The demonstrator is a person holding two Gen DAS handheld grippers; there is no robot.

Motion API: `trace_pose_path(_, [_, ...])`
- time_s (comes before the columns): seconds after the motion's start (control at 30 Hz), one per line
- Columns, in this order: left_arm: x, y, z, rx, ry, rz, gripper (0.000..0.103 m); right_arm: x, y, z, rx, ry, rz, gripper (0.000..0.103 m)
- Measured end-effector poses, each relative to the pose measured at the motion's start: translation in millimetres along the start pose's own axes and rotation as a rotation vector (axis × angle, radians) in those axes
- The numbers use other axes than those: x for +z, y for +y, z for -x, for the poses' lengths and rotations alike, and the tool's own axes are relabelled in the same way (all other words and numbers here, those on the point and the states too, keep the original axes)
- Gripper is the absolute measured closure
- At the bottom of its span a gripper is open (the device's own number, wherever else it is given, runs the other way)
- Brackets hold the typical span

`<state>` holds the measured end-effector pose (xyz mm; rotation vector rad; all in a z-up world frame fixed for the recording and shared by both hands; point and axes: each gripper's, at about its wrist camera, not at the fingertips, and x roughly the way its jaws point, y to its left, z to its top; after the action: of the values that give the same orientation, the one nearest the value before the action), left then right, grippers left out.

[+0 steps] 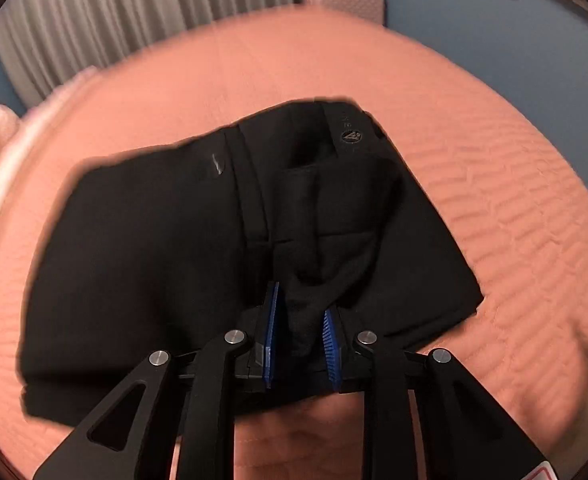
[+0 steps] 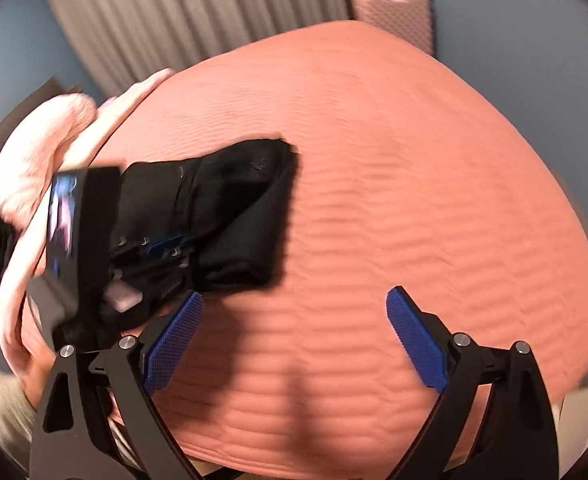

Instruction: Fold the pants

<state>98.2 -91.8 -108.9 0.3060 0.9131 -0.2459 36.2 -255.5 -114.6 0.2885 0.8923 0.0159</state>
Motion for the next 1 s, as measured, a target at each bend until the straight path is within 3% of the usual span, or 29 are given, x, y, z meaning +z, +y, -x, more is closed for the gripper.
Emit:
trace_pose_path(0.07, [0.9,-3.6,14.3,-0.019,-0.025,-0.005,0.068,-2.4,-23.6,1.4,-0.003,-0.002,-0.043,0.011])
trace_pose_path(0.13, [0.2,8.5,45.2,-0.113,-0.094,0.057,0.047,1.5,-38.0,-5.3,0.01,0.019,-0.09,0.011])
trace_pose_path(0.23, [-9.2,36.3,79.9,-0.138,-0.159,0.112,0.034,22.2,-36.7,-17.0,0.149,0.018,-0.144,0.011])
trace_pose_path(0.33, [-15.3,68.1,86.7,-0.043,-0.129,0.177,0.031,47.5,-8.5,-59.2,0.217,0.118,-0.054,0.012])
trace_pose_path(0.4, [-21.6,102.1,78.4,0.038,-0.054,0.241,0.031,54.1,9.6,-82.1,0.208,0.136,0.0,0.021])
trace_pose_path(0.5, [-38.7,146.6,74.8,0.129,-0.001,0.331,0.031,61.3,22.9,-101.3,0.288,0.139,-0.009,0.024])
trace_pose_path(0.57, [-51.8,176.6,66.7,0.175,0.033,0.381,0.031,63.6,34.3,-120.2,0.27,0.18,0.004,0.045])
trace_pose_path(0.6, [-57.2,192.0,61.8,0.202,0.06,0.409,0.031,64.3,42.9,-132.3,0.249,0.209,0.029,0.046])
trace_pose_path(0.67, [-68.7,211.8,65.4,0.212,0.073,0.435,0.031,60.9,55.5,-148.4,0.18,0.251,0.091,0.067])
trace_pose_path(0.73, [-73.4,225.8,62.8,0.232,0.086,0.446,0.031,65.1,63.4,-135.5,0.181,0.23,0.094,0.076])
trace_pose_path(0.77, [-71.3,229.4,61.0,0.238,0.084,0.436,0.031,67.8,67.1,-116.3,0.183,0.18,0.114,0.083])
trace_pose_path(0.83, [-68.4,233.8,61.5,0.253,0.065,0.404,0.024,64.2,63.7,-111.5,0.161,0.152,0.133,0.084])
trace_pose_path(0.9, [-63.3,233.4,48.1,0.249,0.061,0.368,0.021,51.1,55.4,-140.5,0.106,0.244,0.162,0.073])
trace_pose_path(0.93, [-61.9,232.1,42.6,0.242,0.066,0.353,0.021,52.3,50.9,-133.7,0.124,0.215,0.12,0.067])
trace_pose_path(0.97, [-59.7,232.3,35.0,0.244,0.078,0.335,0.021,55.3,47.4,-125.5,0.112,0.2,0.078,0.047])
trace_pose_path(1.0, [-57.3,231.4,28.9,0.25,0.086,0.327,0.021,57.9,43.8,-116.1,0.089,0.18,0.042,0.038])
